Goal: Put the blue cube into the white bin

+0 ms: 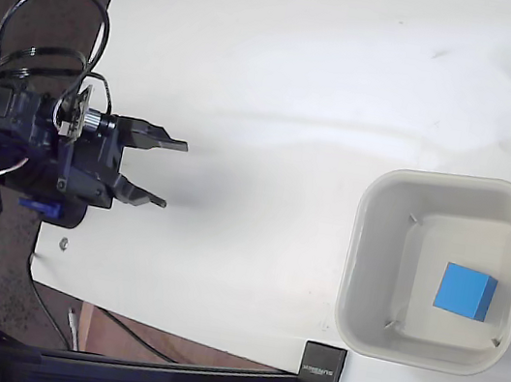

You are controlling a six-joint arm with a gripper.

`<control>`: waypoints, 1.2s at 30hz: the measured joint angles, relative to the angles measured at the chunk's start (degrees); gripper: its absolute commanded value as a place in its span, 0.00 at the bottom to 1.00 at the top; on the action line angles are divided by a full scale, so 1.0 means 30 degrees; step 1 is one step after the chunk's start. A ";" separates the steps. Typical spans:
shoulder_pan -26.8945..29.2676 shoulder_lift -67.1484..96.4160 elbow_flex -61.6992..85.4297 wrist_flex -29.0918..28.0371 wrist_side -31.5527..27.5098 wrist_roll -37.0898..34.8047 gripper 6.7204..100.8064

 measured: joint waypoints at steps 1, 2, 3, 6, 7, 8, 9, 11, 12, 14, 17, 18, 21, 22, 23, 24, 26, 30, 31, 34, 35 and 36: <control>0.0000 0.0000 0.0000 0.0000 0.0176 0.0088 0.99; 0.0000 0.0000 0.0000 0.0000 0.0381 0.0205 0.99; 0.0000 0.0000 0.0000 0.0000 0.0498 0.0293 0.99; 0.0000 0.0000 0.0000 0.0000 0.0791 0.0381 0.99; 0.0000 0.0000 0.0000 0.0000 0.0791 0.0381 0.99; 0.0000 0.0000 0.0000 0.0000 0.0791 0.0381 0.99; 0.0000 0.0000 0.0000 0.0000 0.0791 0.0381 0.99; 0.0000 0.0000 0.0000 0.0000 0.0791 0.0381 0.99; 0.0000 0.0000 0.0000 0.0000 0.0791 0.0381 0.99; 0.0000 0.0000 0.0000 0.0000 0.0791 0.0381 0.99; 0.0000 0.0000 0.0000 0.0000 0.0791 0.0381 0.99; 0.0000 0.0000 0.0000 0.0000 0.0791 0.0381 0.99; 0.0000 0.0000 0.0000 0.0000 0.0791 0.0381 0.99; 0.0000 0.0000 0.0000 0.0000 0.0791 0.0381 0.99; 0.0000 0.0000 0.0000 0.0000 0.0791 0.0381 0.99; 0.0000 0.0000 0.0000 0.0000 0.0791 0.0381 0.99; 0.0000 0.0000 0.0000 0.0000 0.0791 0.0381 0.99; 0.0000 0.0000 0.0000 0.0000 0.0791 0.0381 0.99; 0.0000 0.0000 0.0000 0.0000 0.0791 0.0381 0.99; 0.0000 0.0000 0.0000 0.0000 0.0791 0.0381 0.99; 0.0000 0.0000 0.0000 0.0000 0.0791 0.0381 0.99; 0.0000 0.0000 0.0000 0.0000 0.0791 0.0381 0.99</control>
